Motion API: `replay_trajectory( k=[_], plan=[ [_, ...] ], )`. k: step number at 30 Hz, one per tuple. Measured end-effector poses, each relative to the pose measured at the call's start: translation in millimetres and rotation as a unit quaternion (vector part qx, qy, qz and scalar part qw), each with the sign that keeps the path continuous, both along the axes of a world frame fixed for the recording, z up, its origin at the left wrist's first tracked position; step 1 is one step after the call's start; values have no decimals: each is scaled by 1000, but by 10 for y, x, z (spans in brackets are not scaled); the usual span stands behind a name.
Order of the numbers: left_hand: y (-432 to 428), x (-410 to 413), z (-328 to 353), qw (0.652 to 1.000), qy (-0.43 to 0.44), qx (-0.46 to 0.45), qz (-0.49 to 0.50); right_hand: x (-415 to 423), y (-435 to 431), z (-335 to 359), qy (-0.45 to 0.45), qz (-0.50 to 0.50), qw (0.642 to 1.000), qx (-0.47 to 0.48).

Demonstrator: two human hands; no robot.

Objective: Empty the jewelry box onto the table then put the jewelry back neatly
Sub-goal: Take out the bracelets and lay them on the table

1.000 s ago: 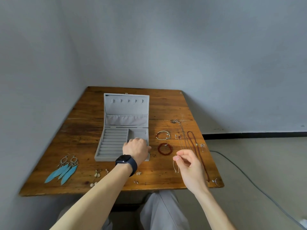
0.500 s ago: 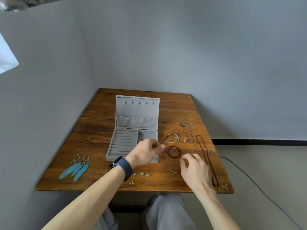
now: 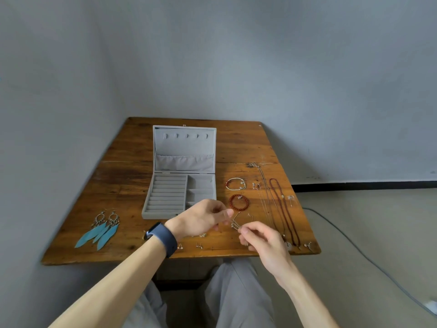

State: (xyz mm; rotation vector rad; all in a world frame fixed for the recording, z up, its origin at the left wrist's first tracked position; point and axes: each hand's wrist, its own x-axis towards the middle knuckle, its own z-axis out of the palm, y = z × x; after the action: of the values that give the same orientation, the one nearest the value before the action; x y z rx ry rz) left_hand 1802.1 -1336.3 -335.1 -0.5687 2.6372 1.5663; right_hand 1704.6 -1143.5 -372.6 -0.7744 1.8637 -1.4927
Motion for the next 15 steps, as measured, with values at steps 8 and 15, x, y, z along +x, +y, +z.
replay_trajectory(
  k=[8, 15],
  plan=[
    [474, 121, -477, 973, -90, -202, 65, 46, 223, -308, 140, -50, 979, 141],
    [642, -67, -644, 896, -122, -419, 77, -105, 134, -409, 381, -11, 896, 229]
  ],
)
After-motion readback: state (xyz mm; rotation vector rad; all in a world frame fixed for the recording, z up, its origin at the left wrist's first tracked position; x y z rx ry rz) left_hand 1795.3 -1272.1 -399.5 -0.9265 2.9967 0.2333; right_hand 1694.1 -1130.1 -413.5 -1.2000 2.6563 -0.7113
